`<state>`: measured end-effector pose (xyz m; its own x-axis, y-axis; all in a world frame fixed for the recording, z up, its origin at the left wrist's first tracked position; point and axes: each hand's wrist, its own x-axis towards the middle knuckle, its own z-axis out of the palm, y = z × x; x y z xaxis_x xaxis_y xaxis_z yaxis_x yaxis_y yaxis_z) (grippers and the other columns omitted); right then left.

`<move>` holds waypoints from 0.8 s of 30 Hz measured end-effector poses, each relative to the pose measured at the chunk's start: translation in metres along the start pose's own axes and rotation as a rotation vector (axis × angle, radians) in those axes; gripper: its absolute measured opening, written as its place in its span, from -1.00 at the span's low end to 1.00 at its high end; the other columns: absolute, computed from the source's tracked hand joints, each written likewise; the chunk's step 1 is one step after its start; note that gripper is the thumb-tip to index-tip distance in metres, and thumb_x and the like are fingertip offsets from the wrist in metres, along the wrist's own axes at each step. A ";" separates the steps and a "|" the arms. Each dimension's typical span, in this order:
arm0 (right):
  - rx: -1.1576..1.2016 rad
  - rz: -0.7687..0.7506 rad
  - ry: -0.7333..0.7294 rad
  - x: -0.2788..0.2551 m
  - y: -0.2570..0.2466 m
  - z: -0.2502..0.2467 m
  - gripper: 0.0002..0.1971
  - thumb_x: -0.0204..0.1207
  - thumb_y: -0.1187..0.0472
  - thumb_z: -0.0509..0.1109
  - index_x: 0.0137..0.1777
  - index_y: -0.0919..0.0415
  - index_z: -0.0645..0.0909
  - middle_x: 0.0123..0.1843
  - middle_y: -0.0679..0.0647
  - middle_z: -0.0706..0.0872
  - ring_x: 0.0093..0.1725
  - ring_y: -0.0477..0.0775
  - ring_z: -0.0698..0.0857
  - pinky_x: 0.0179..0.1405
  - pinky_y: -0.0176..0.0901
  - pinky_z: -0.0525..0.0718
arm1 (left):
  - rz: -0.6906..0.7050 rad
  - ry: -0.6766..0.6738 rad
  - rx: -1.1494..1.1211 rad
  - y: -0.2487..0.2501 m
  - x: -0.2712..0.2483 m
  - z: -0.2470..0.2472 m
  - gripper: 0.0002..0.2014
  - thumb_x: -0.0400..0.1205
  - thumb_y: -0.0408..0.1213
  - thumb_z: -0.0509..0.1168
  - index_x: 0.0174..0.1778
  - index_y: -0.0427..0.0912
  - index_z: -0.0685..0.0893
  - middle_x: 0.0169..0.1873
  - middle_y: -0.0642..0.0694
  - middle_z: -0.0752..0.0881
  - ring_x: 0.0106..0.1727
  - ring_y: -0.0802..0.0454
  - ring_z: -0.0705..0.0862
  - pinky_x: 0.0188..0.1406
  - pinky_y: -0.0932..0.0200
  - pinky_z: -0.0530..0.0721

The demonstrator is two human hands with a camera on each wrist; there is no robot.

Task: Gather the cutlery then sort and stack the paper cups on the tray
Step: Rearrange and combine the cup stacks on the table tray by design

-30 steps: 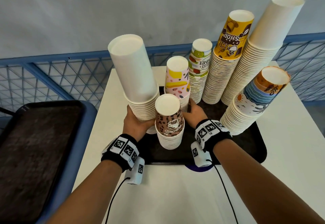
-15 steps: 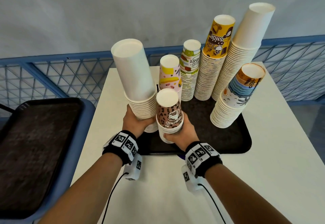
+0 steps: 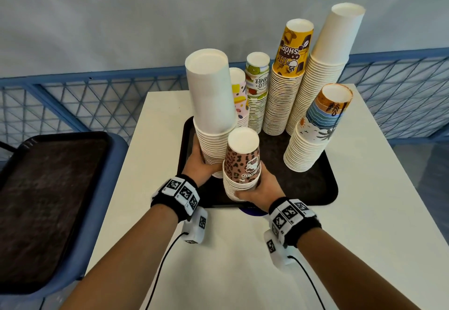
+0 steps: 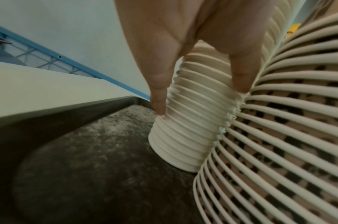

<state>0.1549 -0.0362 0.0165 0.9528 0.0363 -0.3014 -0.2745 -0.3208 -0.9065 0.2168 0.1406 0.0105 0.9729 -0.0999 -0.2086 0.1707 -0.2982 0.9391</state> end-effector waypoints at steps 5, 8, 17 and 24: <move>0.066 -0.025 -0.020 -0.001 -0.008 0.012 -0.13 0.09 0.30 0.67 0.43 0.02 0.38 0.20 -0.11 0.62 0.22 -0.09 0.61 0.27 -0.21 0.55 | 0.029 -0.122 -0.003 -0.021 -0.025 -0.014 0.22 0.05 -0.30 0.43 0.61 0.21 -0.07 0.57 -0.03 0.31 0.56 -0.04 0.35 0.42 -0.32 0.46; 0.054 -0.049 -0.018 0.004 -0.005 0.030 -0.03 -0.04 0.07 0.67 0.44 -0.10 0.33 0.34 -0.01 0.59 0.32 -0.04 0.59 0.33 -0.03 0.61 | 0.095 -0.147 -0.056 -0.022 -0.045 -0.006 0.17 0.16 -0.22 0.58 0.60 0.17 -0.01 0.54 0.05 0.35 0.58 0.06 0.33 0.51 -0.10 0.37; -0.143 -0.169 -0.076 0.013 0.001 0.055 -0.19 0.31 0.47 0.32 0.59 0.25 0.13 0.50 0.23 0.32 0.51 0.12 0.37 0.46 -0.30 0.30 | 0.013 0.293 -0.057 -0.022 -0.054 0.004 -0.10 -0.10 0.02 0.58 0.20 0.07 0.42 0.02 0.11 0.68 0.02 0.27 0.67 0.05 0.41 0.61; -0.117 -0.250 0.238 0.040 -0.025 0.037 -0.16 0.37 0.19 0.52 0.56 0.31 0.13 0.52 0.27 0.26 0.52 0.22 0.31 0.52 0.00 0.31 | 0.018 0.464 -0.074 -0.026 -0.046 -0.022 -0.02 -0.06 0.04 0.51 0.33 -0.06 0.39 0.06 0.09 0.63 0.10 0.09 0.62 0.11 0.25 0.50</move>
<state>0.1951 0.0080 0.0158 0.9958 -0.0901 0.0152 -0.0258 -0.4367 -0.8992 0.1707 0.1736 0.0017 0.9398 0.3356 -0.0642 0.1479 -0.2302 0.9619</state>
